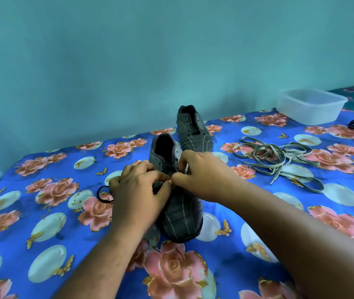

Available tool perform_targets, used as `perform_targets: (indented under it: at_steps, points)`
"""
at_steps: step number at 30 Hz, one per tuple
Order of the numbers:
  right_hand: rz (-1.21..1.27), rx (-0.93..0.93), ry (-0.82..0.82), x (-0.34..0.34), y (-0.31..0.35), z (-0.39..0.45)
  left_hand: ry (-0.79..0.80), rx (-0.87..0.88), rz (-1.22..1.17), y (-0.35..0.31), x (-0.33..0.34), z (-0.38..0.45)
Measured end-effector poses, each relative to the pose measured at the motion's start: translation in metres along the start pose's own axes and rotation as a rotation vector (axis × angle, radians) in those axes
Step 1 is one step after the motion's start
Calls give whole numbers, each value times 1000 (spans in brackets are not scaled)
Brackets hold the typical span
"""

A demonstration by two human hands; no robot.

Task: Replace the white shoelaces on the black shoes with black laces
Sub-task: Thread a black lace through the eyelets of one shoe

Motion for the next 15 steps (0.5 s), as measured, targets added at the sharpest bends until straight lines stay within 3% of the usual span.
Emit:
perform_targets:
  at_steps: [6, 11, 15]
  points:
    - [41, -15, 65, -1, -1, 2, 56, 33, -141, 3, 10, 5]
    - [216, -26, 317, -2, -17, 10, 124, 15, -139, 7, 15, 6]
    - [185, -94, 285, -7, -27, 18, 171, -30, -205, 11, 22, 7]
Point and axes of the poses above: each hand's wrist, its own z-axis towards the middle knuckle, its own x-axis out of the palm, y = z × x, the point moved 7 cm from there along z, towards the middle knuckle, and after that the axes turned 13 degrees about x, right-handed, at the moved point
